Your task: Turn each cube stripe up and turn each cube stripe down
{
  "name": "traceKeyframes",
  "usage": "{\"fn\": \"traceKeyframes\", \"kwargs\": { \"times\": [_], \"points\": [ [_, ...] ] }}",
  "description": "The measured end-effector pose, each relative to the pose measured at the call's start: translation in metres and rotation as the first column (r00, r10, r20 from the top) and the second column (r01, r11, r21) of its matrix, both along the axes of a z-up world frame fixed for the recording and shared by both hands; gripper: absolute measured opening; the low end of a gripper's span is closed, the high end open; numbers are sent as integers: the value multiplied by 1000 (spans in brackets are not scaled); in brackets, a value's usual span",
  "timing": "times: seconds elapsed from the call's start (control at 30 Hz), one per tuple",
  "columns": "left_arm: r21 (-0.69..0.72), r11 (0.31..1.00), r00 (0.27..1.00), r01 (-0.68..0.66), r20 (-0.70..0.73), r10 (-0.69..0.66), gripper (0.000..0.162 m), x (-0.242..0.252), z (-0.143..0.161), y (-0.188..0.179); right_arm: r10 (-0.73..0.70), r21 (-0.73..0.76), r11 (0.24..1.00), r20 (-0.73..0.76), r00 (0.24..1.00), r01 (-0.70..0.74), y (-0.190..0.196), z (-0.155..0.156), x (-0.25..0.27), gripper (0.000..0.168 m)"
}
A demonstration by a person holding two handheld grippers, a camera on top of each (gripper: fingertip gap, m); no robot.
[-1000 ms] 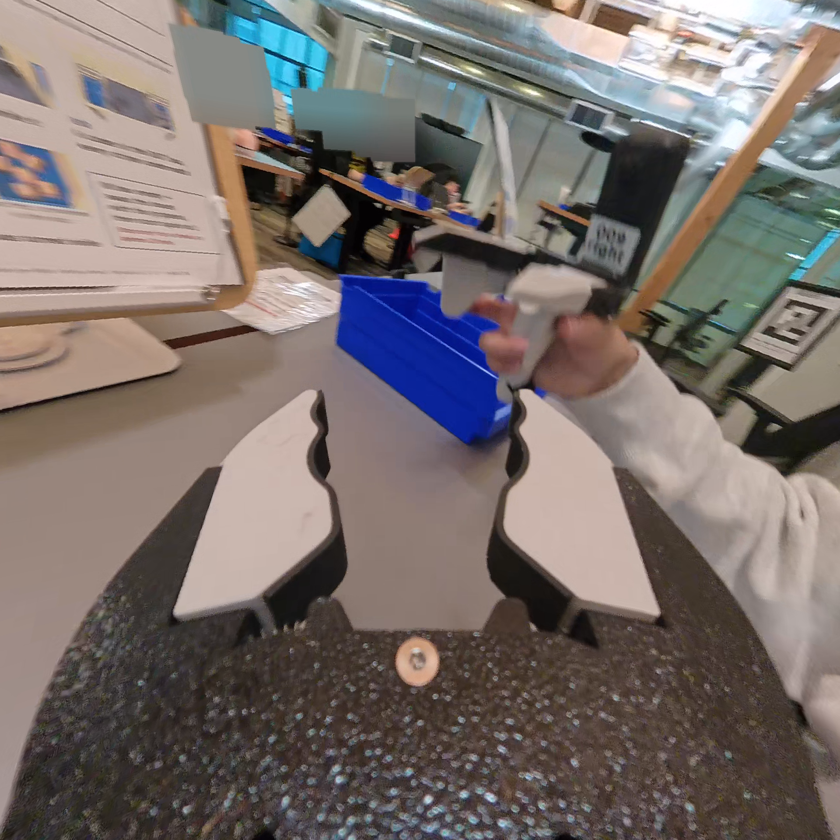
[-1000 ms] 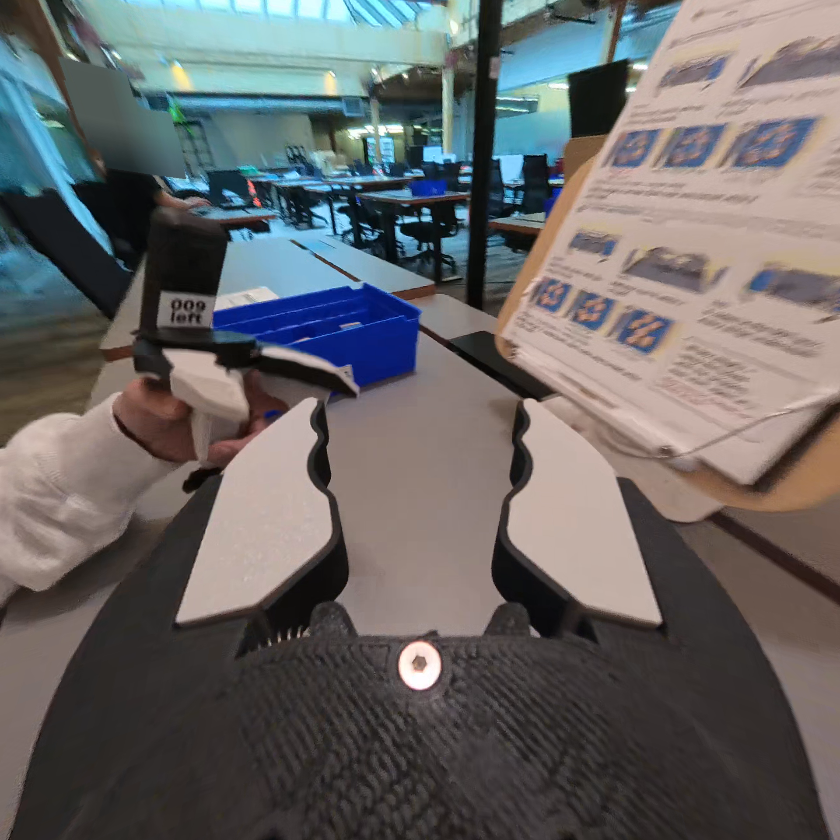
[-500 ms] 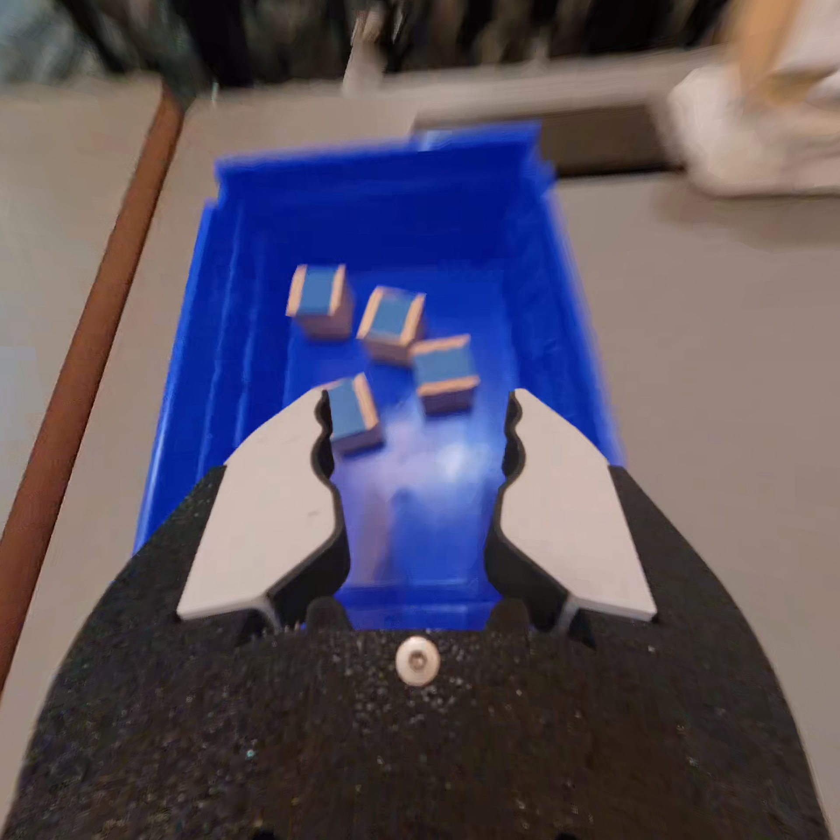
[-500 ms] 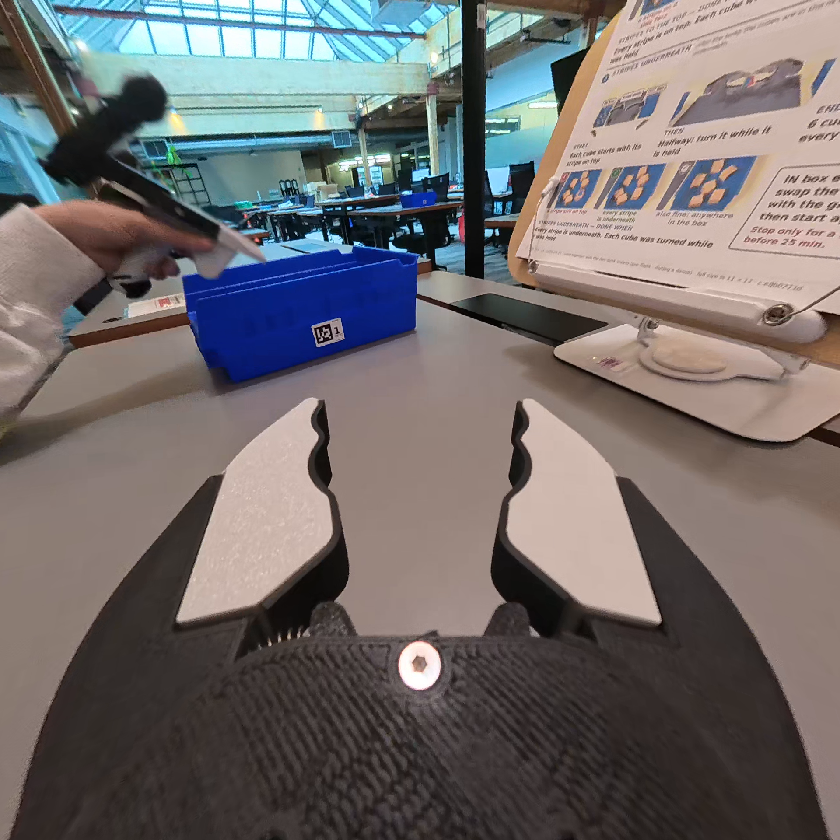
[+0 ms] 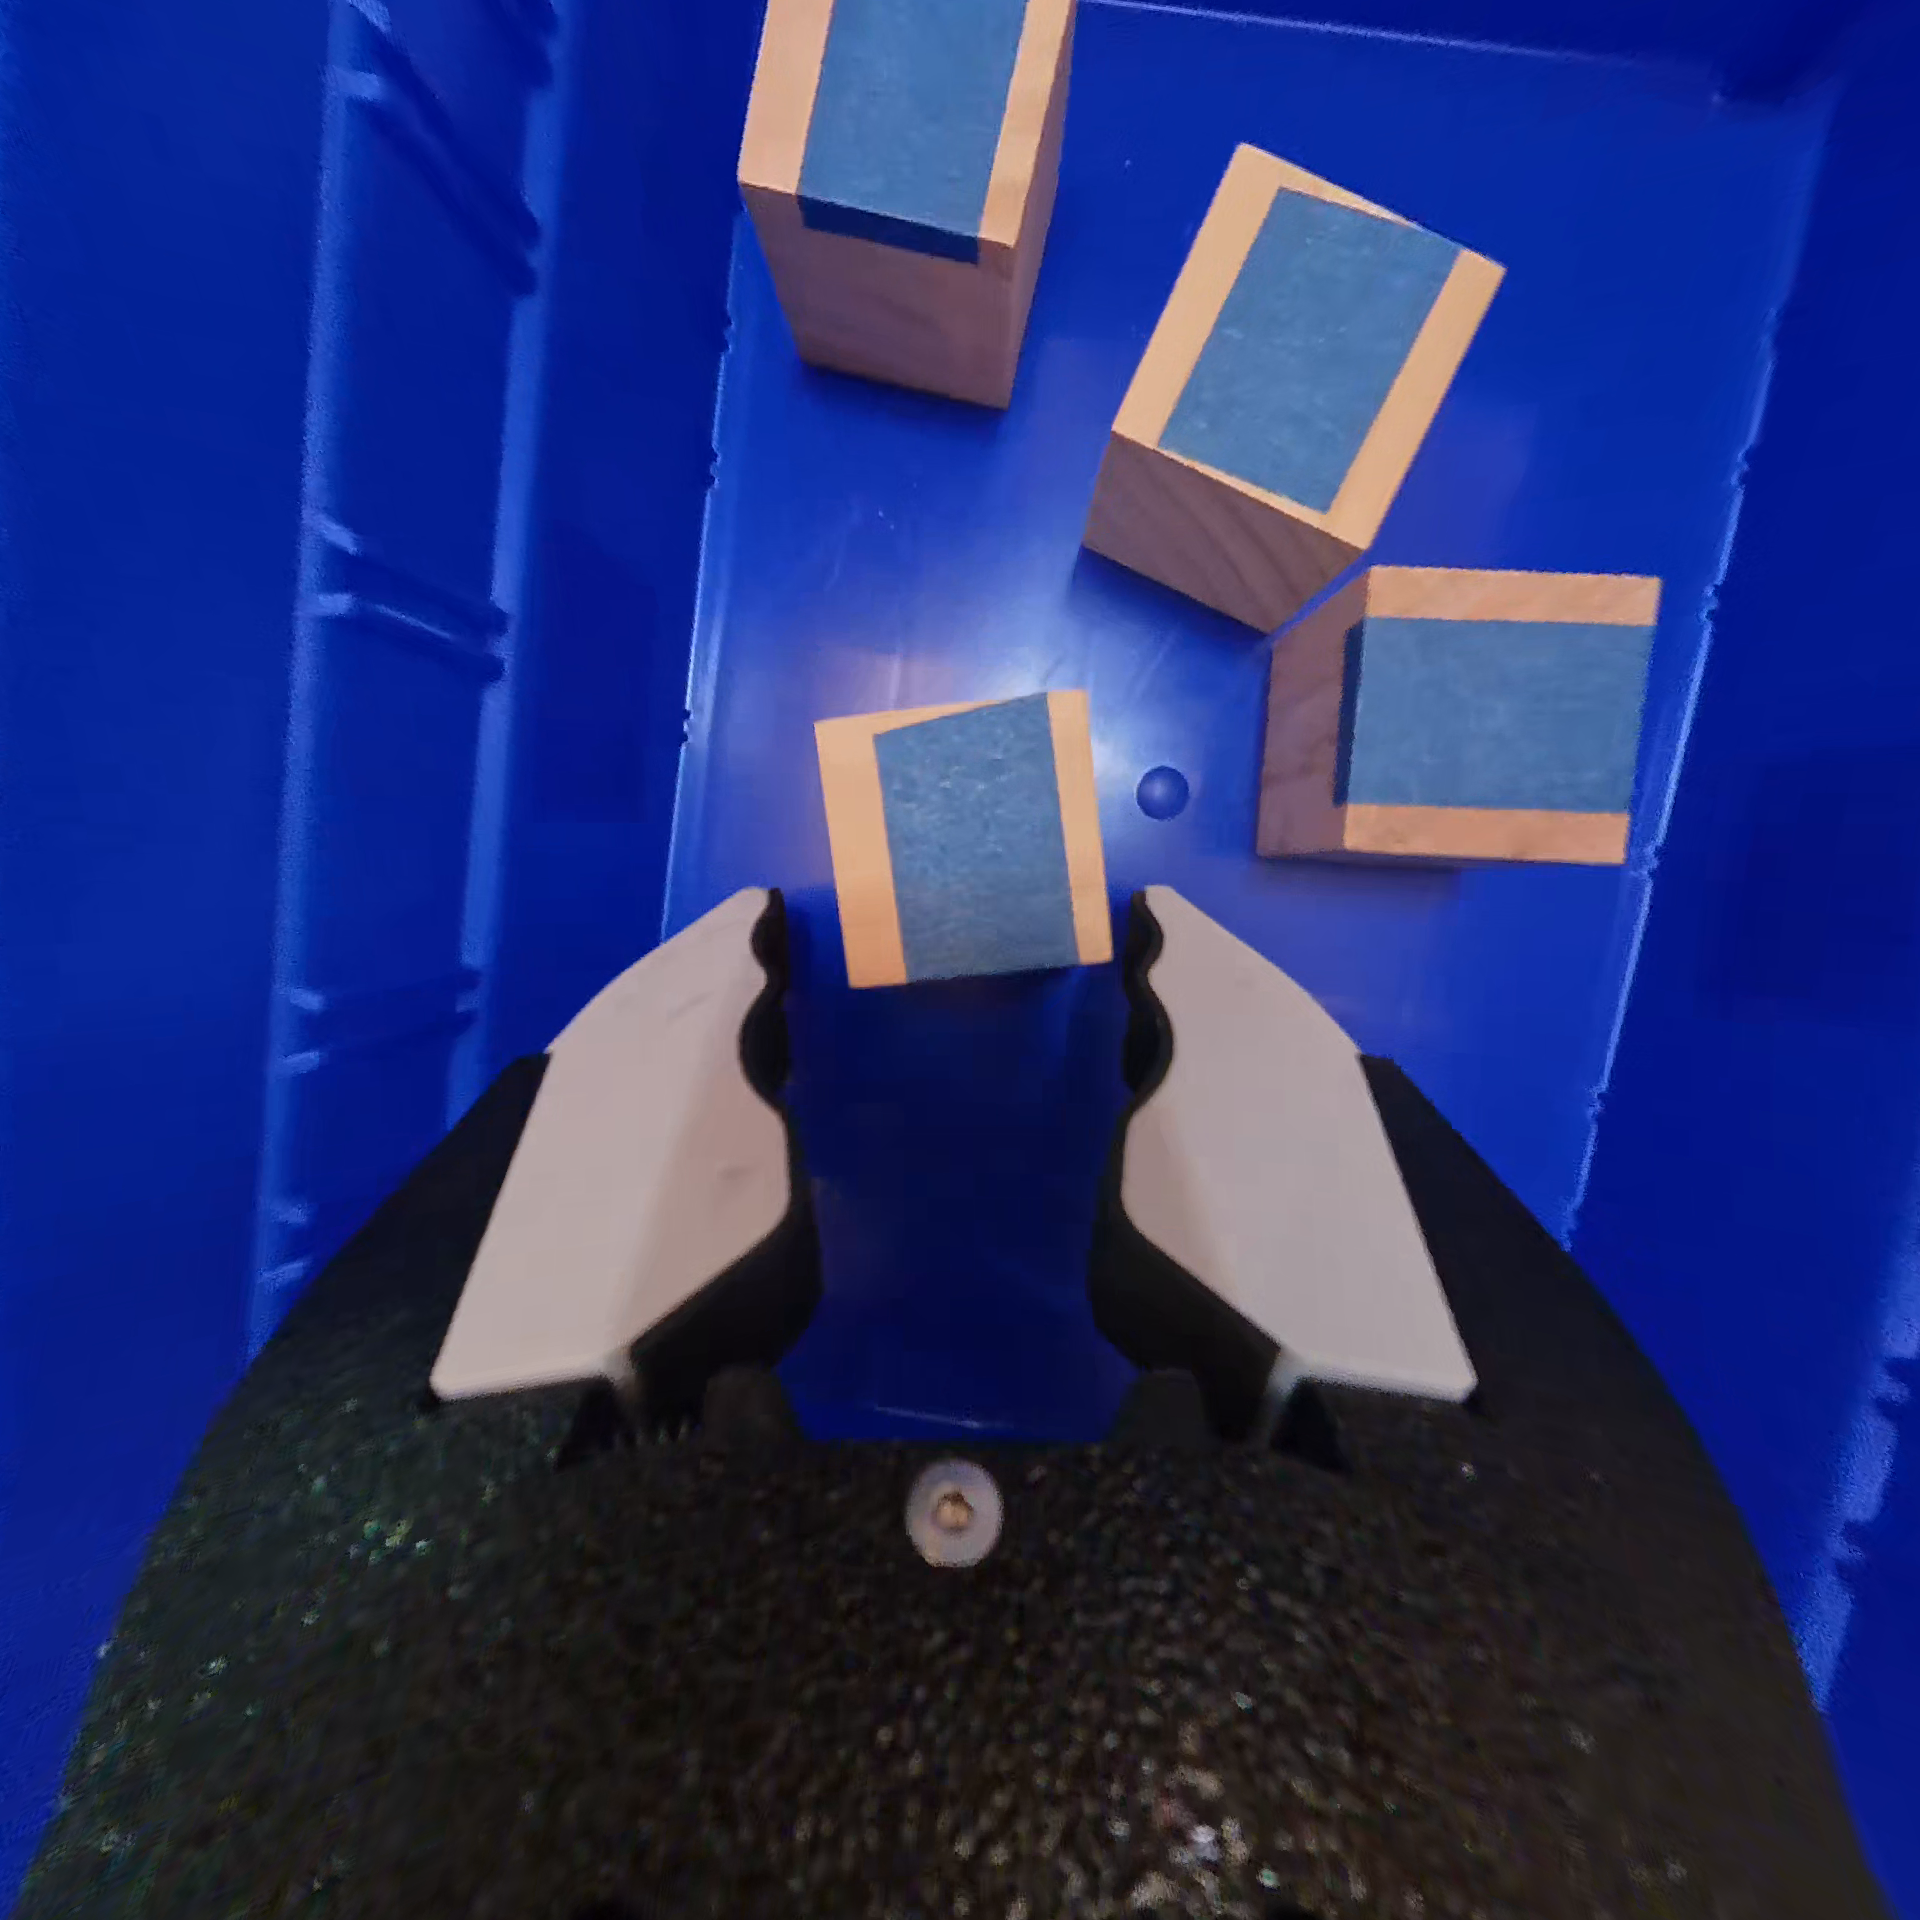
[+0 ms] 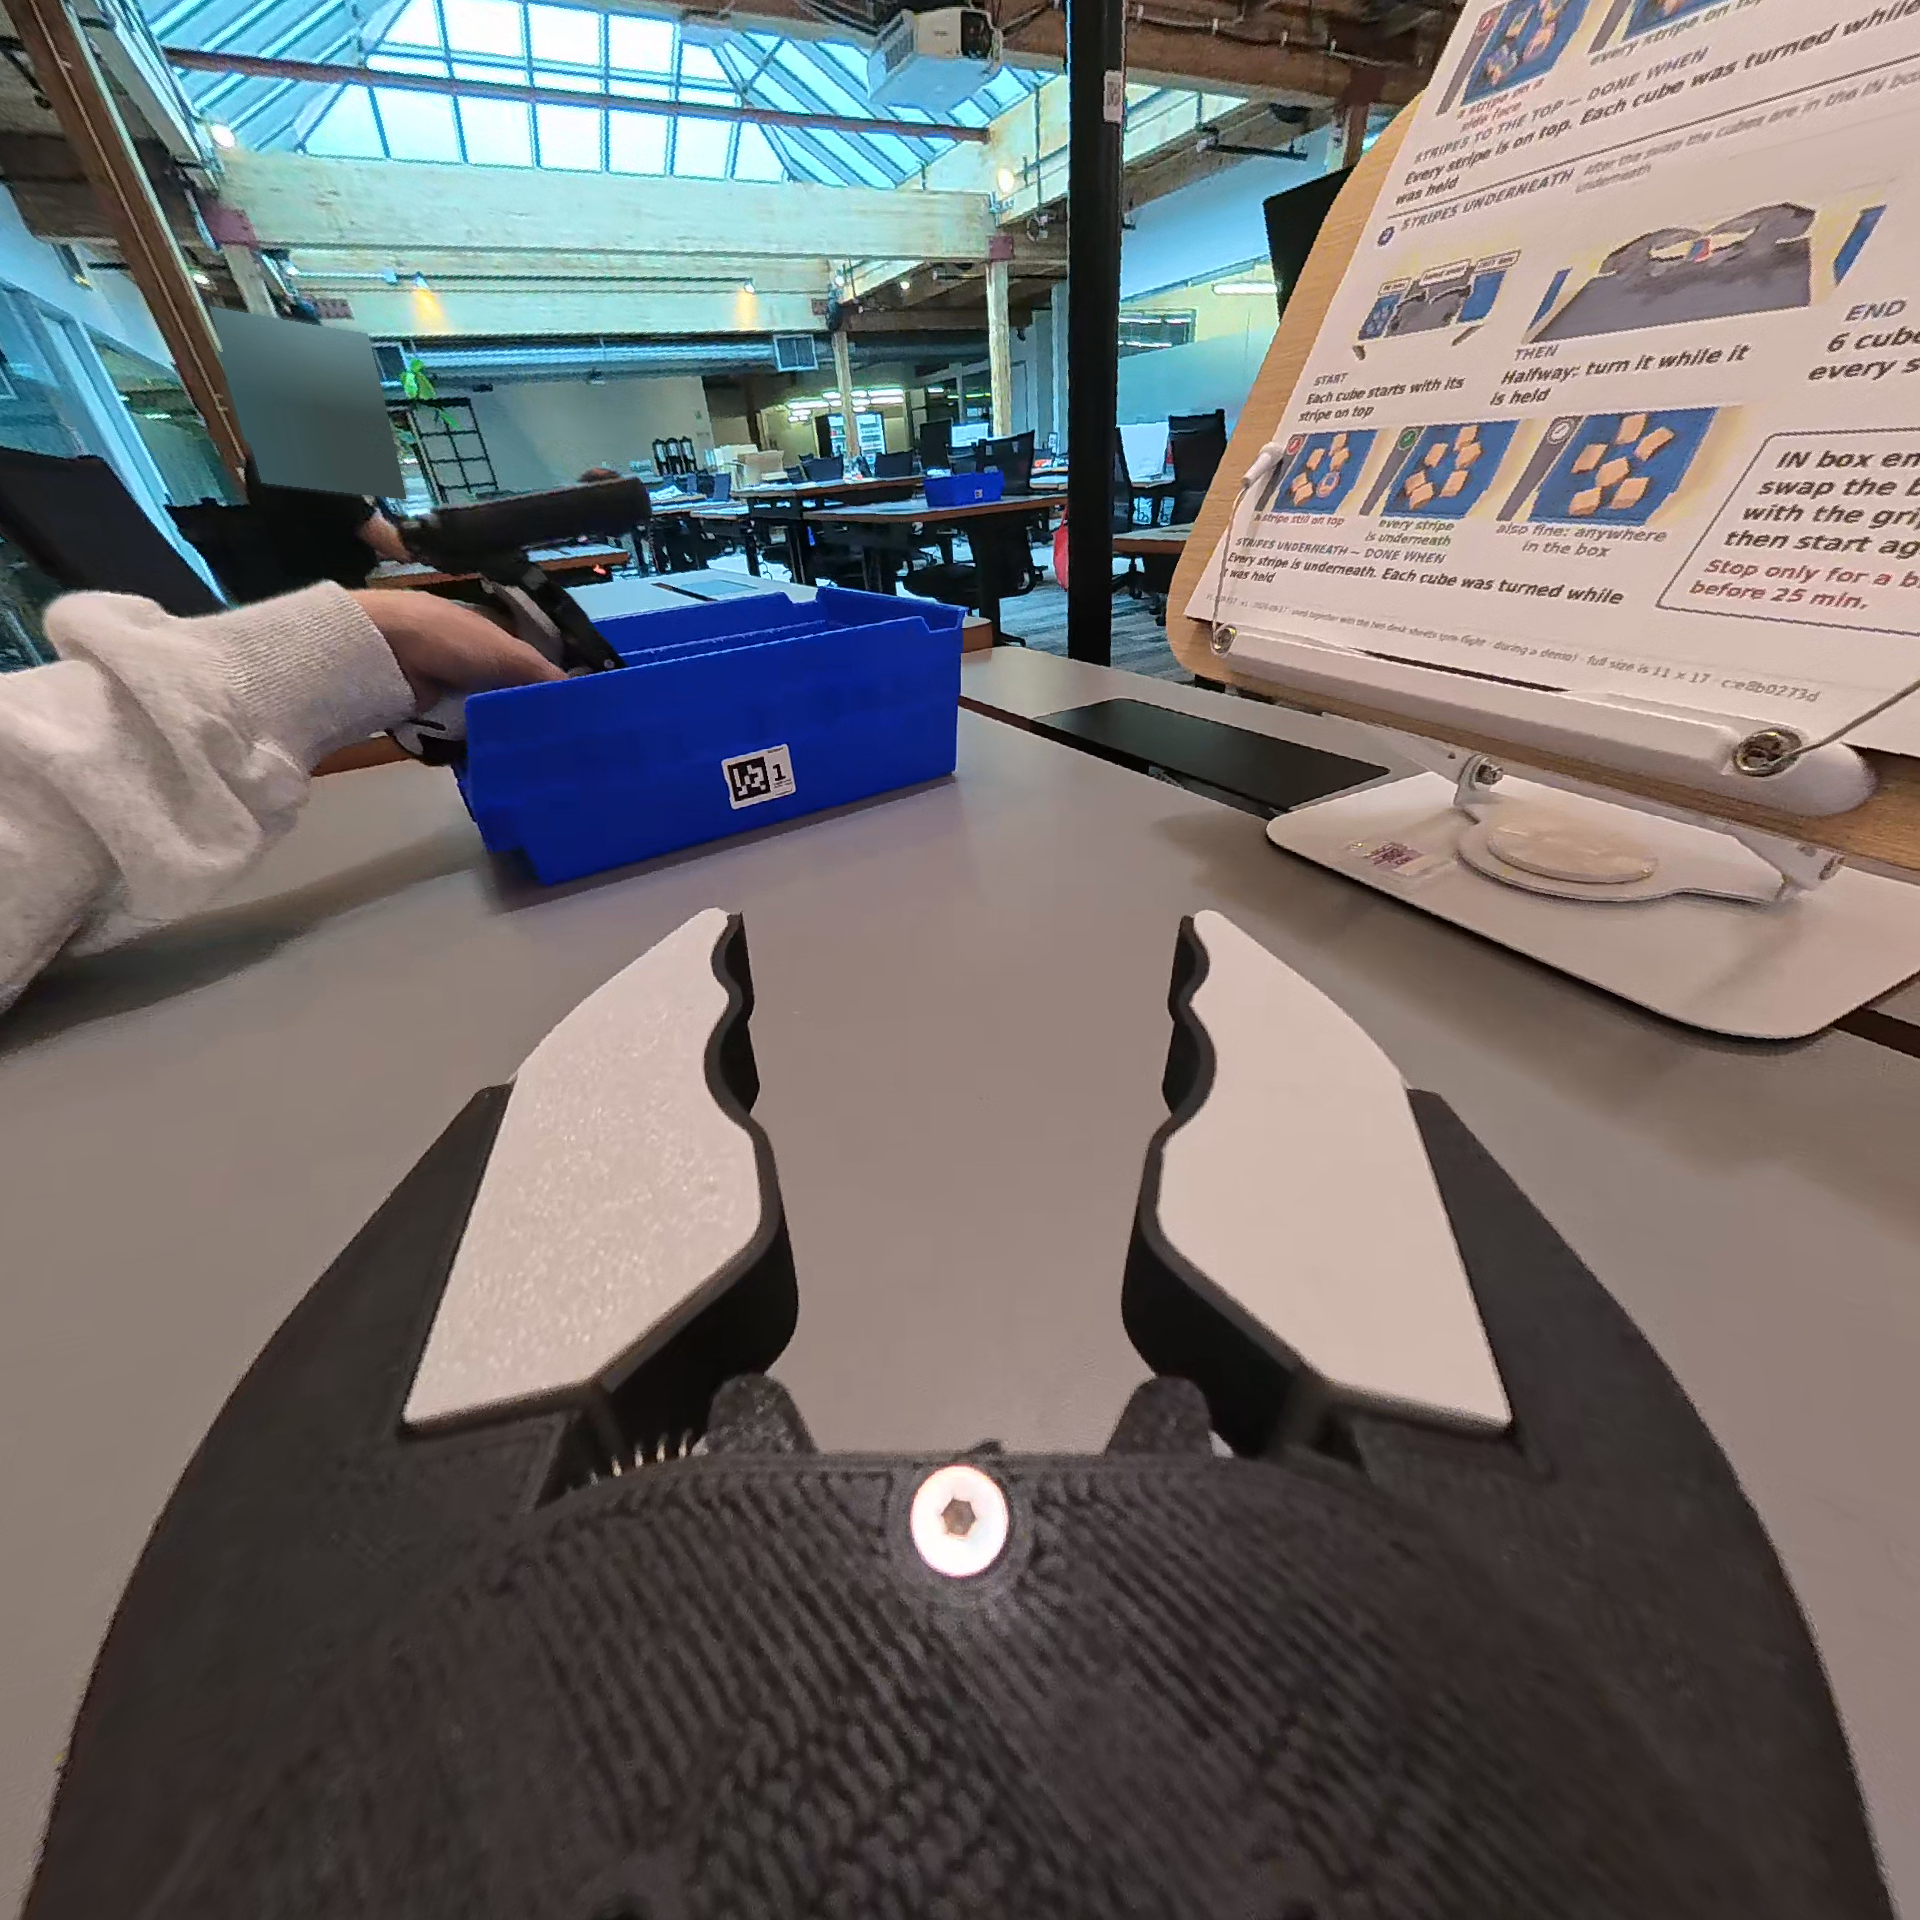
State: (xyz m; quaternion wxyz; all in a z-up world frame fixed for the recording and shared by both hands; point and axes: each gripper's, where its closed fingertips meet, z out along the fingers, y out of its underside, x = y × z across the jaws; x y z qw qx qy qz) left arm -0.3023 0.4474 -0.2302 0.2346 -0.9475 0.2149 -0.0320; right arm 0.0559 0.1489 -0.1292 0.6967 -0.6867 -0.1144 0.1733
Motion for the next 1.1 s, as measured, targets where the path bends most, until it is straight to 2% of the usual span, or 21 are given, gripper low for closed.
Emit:
{"fn": "traceKeyframes", "kwargs": {
  "times": [0.03, 0.5, 1.1],
  "points": [
    [-5, 1000, 1000, -5, -8, 5, 60, -1, -2, 0, 1, -1, 1000, 4, 1000, -1, 0, 0, -1, 78],
    [-33, 999, 998, 13, -57, -15, 54, 1, -1, 3, 11, -1, 1000, 19, 1000, -11, 0, -1, -3, 78],
    [-238, 970, 995, 38, -85, -60, 49, 5, -6, 8, 14, 1, 1000, 29, 999, -14, -1, -1, -5, 78]
  ]
}}
